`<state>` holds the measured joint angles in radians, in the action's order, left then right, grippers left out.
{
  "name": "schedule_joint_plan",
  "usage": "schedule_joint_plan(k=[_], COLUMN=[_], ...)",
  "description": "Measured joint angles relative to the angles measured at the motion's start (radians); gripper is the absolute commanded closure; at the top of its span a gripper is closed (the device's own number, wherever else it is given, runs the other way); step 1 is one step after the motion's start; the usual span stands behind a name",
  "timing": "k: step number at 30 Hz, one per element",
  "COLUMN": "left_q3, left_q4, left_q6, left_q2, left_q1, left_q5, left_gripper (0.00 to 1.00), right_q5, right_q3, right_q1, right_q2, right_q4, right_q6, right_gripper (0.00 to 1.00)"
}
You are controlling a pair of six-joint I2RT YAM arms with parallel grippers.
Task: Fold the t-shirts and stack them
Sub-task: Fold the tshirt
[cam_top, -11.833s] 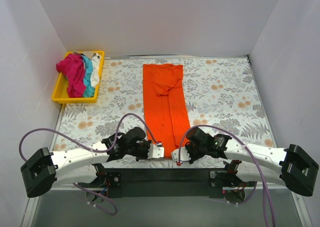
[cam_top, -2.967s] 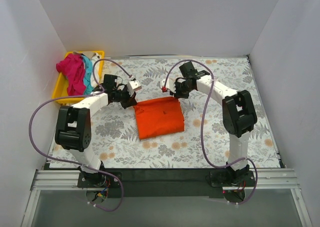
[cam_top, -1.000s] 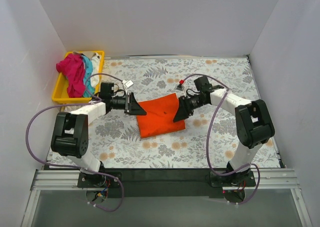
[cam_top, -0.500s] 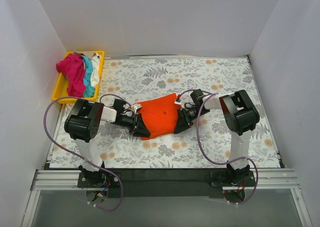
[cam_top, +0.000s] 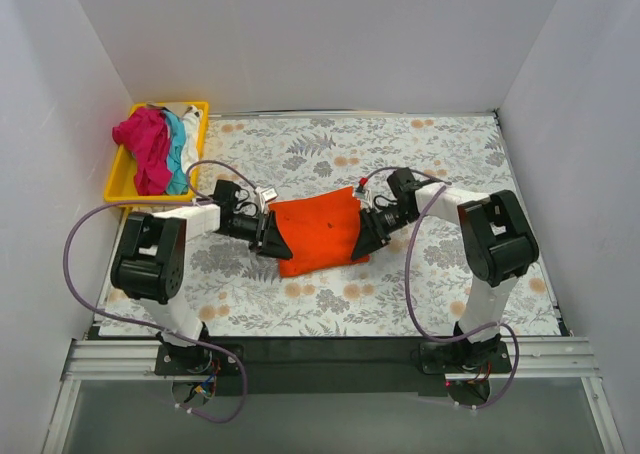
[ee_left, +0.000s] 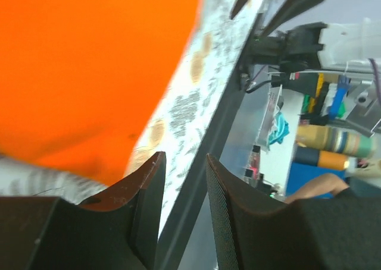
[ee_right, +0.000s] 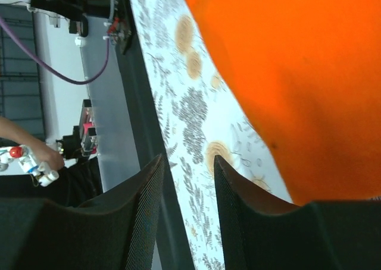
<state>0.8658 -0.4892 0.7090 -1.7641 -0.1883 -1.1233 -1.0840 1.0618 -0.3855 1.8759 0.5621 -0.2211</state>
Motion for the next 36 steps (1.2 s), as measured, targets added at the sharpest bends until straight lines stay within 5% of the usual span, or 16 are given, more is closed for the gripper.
schedule_joint_plan(k=[7,13,19,29,36], left_q3=[-0.031,-0.069,-0.068,-0.057,0.088], left_q4=[0.226,0.501,0.553,0.423,0.394], left_q6=[0.184,0.419,0.531,0.403,0.357], left_q2=[0.137,-0.002,-0.15,-0.064,0.006], left_q1=[-0.127,-0.222,-0.219,-0.193,-0.082], left_q5=[-0.045,0.006,0.09,0.05,0.013], left_gripper=[0.69,0.7,0.7,0.7,0.71], right_q5=[-0.045,-0.036,0.019,0.02,0.013], right_q3=[0.161,0.179,0.127,0.062,0.301], right_q1=[-0.001,-0.001,-0.002,-0.002,0.006], right_q2=[-0.05,0.085,0.182,0.089,0.055], right_q4=[-0.032,-0.139,-0.219,-0.252,-0.229], right_q6=[0.044,0.138,0.175,0.206,0.216], right_gripper=[0.6,0.6,0.62,0.61,0.62])
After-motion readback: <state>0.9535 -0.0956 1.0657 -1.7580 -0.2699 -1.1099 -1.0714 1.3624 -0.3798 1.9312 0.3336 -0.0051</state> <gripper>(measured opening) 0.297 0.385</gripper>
